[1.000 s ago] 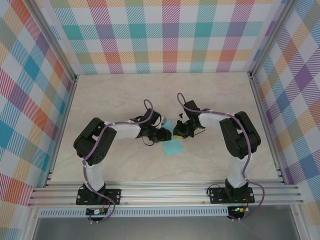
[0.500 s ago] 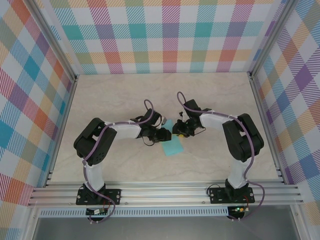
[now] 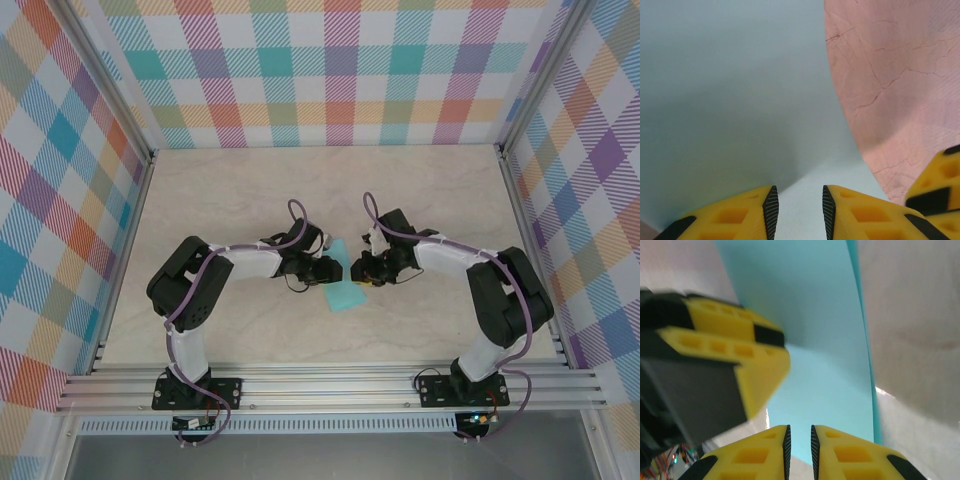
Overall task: Fold a paper plane with a square sheet of paper (fold left side to right side)
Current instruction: Hold the square sheet of paper at the center of the table.
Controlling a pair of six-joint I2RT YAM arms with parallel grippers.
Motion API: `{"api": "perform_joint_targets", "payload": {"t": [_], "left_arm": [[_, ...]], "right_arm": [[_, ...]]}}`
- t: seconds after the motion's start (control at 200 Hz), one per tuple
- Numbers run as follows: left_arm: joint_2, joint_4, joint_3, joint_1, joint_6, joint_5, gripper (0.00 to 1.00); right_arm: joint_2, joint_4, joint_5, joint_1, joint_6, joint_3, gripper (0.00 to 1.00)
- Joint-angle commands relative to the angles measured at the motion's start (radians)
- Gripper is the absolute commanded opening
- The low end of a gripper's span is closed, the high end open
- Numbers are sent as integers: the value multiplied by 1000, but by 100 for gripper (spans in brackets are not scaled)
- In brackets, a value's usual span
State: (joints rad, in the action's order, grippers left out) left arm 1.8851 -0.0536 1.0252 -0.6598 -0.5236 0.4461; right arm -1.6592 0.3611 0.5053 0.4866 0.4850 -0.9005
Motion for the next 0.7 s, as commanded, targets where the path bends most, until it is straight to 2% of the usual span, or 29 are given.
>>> {"api": "perform_joint_targets", "payload": {"t": [0.0,0.17,0.465,0.695], "left_arm": [[19,-87,-34,-10,3,-62,32],[13,-86,-35,-11,2,-60,32],[-20,-94,-11,-6,5,-59,34],[-1,-106,38,42,40,-66,35]], "right_arm": [[8,7,69,8,-7,15,18],[-81,51,72,7,-32,-26,17],[-164,181,-92,7,-46,-39,16],[-195,209,-171,8,-41,-20,14]]}}
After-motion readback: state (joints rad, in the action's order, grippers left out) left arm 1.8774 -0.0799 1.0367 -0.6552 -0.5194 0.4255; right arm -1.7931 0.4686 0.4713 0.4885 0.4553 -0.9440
